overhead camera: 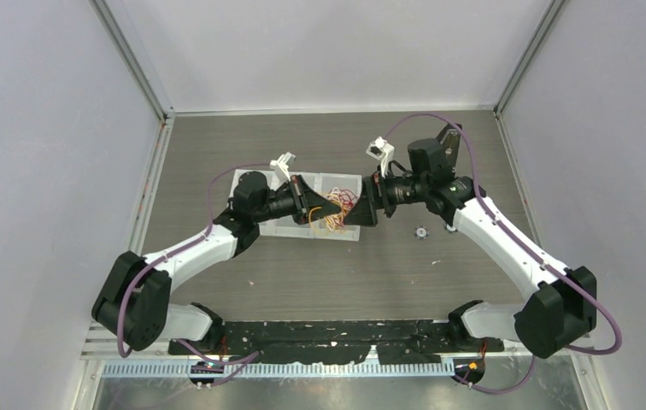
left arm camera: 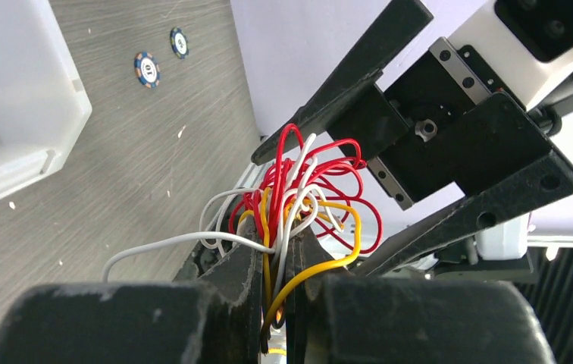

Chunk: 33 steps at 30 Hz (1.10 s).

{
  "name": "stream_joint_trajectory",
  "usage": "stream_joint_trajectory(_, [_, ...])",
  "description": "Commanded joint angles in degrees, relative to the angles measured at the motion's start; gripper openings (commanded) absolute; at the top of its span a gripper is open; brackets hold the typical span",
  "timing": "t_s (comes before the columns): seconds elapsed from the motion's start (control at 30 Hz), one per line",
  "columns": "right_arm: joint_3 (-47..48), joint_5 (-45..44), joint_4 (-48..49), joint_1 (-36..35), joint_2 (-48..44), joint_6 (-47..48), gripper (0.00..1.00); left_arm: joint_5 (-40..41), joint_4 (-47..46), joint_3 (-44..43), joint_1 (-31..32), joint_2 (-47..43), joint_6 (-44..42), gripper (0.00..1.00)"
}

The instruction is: Untangle the cables

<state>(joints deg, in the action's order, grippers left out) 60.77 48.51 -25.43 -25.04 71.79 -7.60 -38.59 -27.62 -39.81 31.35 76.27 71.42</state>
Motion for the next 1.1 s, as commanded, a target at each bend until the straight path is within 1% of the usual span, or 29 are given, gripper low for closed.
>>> stream_joint_trajectory(0.0, [3.26,-5.48,4.7,-2.37,1.38,2.65,0.82,0.71,-4.24,-1.86,-0.41,0.73,7.38,0.0])
stream_joint_trajectory(0.03, [2.72,-5.81,5.77,-2.56,1.61,3.11,0.65,-0.01,-4.98,-1.87,-0.35,0.88,8.11,0.0])
stream_joint_trajectory(0.07, [2.26,-6.11,6.24,-2.8,1.56,3.79,0.57,-0.99,-5.63,-1.83,-0.33,1.04,8.9,0.0])
stream_joint_trajectory(0.1, [1.37,-6.89,6.77,-2.81,1.39,4.38,0.46,-1.88,-6.03,-1.69,-0.42,0.94,9.7,0.0])
stream_joint_trajectory(0.13, [0.93,-7.22,6.87,-2.82,1.23,5.71,0.43,-2.57,-6.1,-1.45,-0.44,0.63,10.13,0.0])
stream_joint_trajectory(0.17, [0.09,-7.67,6.95,-2.82,0.89,6.17,0.43,-3.01,-6.03,-1.16,-0.43,0.06,10.26,0.0])
stream_joint_trajectory(0.23, [-0.99,-7.26,7.68,-2.85,0.49,6.42,0.48,-3.28,-5.85,-0.47,-0.35,-1.17,10.61,0.0])
stream_joint_trajectory(0.27, [-1.31,-6.57,8.82,-2.88,0.43,5.52,0.57,-3.21,-5.5,-0.18,-0.39,-1.66,10.74,0.0])
stream_joint_trajectory(0.33, [-2.03,-3.64,10.63,-3.18,0.26,3.94,0.69,-3.16,-5.59,0.31,-0.27,-2.27,10.76,0.0])
stream_joint_trajectory(0.4, [-2.2,-2.58,11.54,-4.03,0.51,3.38,0.73,-3.04,-5.61,0.02,0.1,-2.12,10.84,0.0])
stream_joint_trajectory(0.43, [-2.17,-2.43,11.76,-4.62,0.66,3.33,0.71,-2.98,-5.87,-0.3,0.36,-2.07,10.96,0.0])
stream_joint_trajectory(0.47, [-2.05,-2.03,12.15,-4.78,0.95,3.34,0.61,-3.13,-6.22,-0.53,0.57,-1.87,11.1,0.0])
stream_joint_trajectory(0.5, [-2.01,-1.94,12.29,-5.0,1.01,3.48,0.54,-3.41,-6.36,-0.75,0.71,-1.84,11.11,0.0])
stream_joint_trajectory(0.57, [-1.91,-1.86,12.27,-5.11,0.91,4.47,0.14,-4.09,-6.2,-0.91,0.41,-2.1,10.71,0.0])
stream_joint_trajectory(0.6, [-1.96,-2.07,11.37,-5.06,0.46,4.89,0.1,-4.57,-5.94,-0.88,-0.07,-2.36,10.12,0.0])
stream_joint_trajectory(0.63, [-2.05,-1.95,10.98,-4.94,0.11,5.4,0.06,-4.98,-4.96,-0.95,-0.74,-2.8,8.95,0.04])
stream_joint_trajectory(0.67, [-2.59,-0.9,10.48,-4.39,-0.81,5.27,0.06,-5.51,-3.71,-1.31,-1.52,-3.44,6.38,0.28])
stream_joint_trajectory(0.7, [-2.98,-0.05,10.4,-3.96,-1.05,4.2,0.06,-5.84,-0.77,-1.81,-2.99,-4.28,2.96,0.69])
stream_joint_trajectory(0.73, [-4.16,1.13,10.8,-3.09,-1.81,3.48,0.05,-5.19,5.26,-3.05,-5.51,-5.4,-2.46,0.95])
stream_joint_trajectory(0.77, [-4.83,2.24,11.3,-2.56,-2.17,1.49,0.05,-3.52,12.89,-4.78,-7.29,-6.85,-9.28,0.99])
stream_joint_trajectory(0.8, [-6.33,2.92,13.07,-1.42,-2.84,0.1,0.06,-1.23,19.8,-6.33,-8.94,-8.83,-16.24,0.99])
stream_joint_trajectory(0.83, [-7.14,4.16,15.99,-0.8,-3.12,-3.0,0.05,1.94,24.3,-7.23,-10.1,-11.19,-22.23,1.0])
stream_joint_trajectory(0.87, [-8.78,4.98,17.99,0.47,-3.45,-5.09,0.05,4.08,26.63,-7.06,-10.72,-14.5,-28.37,1.0])
stream_joint_trajectory(0.9, [-9.51,6.37,21.9,1.06,-3.51,-9.44,0.05,5.49,28.25,-7.07,-10.89,-17.29,-33.21,1.0])
stream_joint_trajectory(0.93, [-10.67,6.92,23.49,2.17,-3.41,-11.86,0.05,7.03,30.82,-7.37,-10.61,-19.81,-38.55,1.0])
stream_joint_trajectory(0.97, [-11.73,7.93,28.39,2.57,-3.13,-16.69,0.06,8.17,32.39,-7.2,-9.89,-22.51,-43.67,1.0])
stream_joint_trajectory(1.0, [-12.21,8.23,30.38,3.27,-2.96,-21.17,0.05,9.71,34.93,-7.24,-8.35,-24.95,-49.32,1.0])
stream_joint_trajectory(1.03, [-12.91,8.52,33.79,3.58,-2.73,-23.18,0.05,13.16,37.6,-7.2,-5.64,-27.08,-54.39,1.0])
stream_joint_trajectory(1.07, [-13.2,8.46,35.15,3.58,-2.63,-26.75,0.05,14.99,38.82,-6.43,-3.22,-28.87,-58.04,1.0])
